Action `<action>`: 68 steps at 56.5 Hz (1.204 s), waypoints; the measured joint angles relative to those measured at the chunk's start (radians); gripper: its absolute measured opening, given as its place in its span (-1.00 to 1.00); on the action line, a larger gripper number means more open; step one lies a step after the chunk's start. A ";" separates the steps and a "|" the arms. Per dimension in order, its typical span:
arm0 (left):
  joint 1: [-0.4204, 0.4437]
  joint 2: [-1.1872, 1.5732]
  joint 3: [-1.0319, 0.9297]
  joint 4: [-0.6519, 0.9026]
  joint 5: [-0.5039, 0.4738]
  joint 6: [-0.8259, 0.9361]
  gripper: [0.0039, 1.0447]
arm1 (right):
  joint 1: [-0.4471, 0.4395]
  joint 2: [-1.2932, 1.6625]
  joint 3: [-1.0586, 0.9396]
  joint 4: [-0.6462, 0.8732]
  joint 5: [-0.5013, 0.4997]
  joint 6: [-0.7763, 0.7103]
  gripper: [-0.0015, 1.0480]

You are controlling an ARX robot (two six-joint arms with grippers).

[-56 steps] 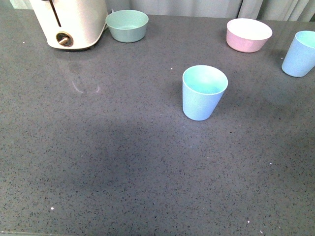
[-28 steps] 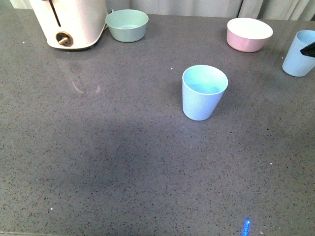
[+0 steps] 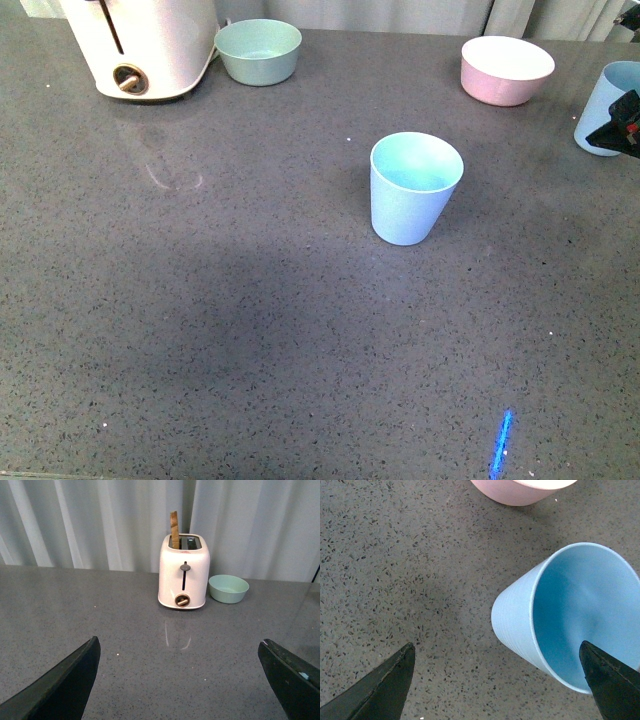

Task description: Stack blue cups with both arms

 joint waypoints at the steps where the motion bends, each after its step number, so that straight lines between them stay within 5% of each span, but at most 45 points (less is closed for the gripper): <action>1: 0.000 0.000 0.000 0.000 0.000 0.000 0.84 | 0.001 0.005 0.006 -0.002 0.001 0.003 0.57; 10: 0.000 0.000 0.000 0.000 0.000 0.000 0.83 | 0.005 0.021 0.039 -0.018 0.005 0.017 0.17; 21: 0.000 0.000 0.000 0.000 0.000 0.000 0.84 | 0.003 0.023 0.068 -0.068 0.003 0.047 -0.63; 29: 0.000 0.000 0.000 0.000 0.000 0.000 0.83 | -0.003 0.023 0.068 -0.084 -0.011 0.047 -0.96; 51: 0.000 0.000 0.000 0.000 0.000 0.000 0.84 | -0.028 -0.156 0.000 -0.196 -0.149 0.035 -0.97; 68: 0.000 0.000 0.000 0.000 0.000 0.000 0.83 | 0.097 -0.445 -0.091 -0.312 -0.294 0.014 -0.97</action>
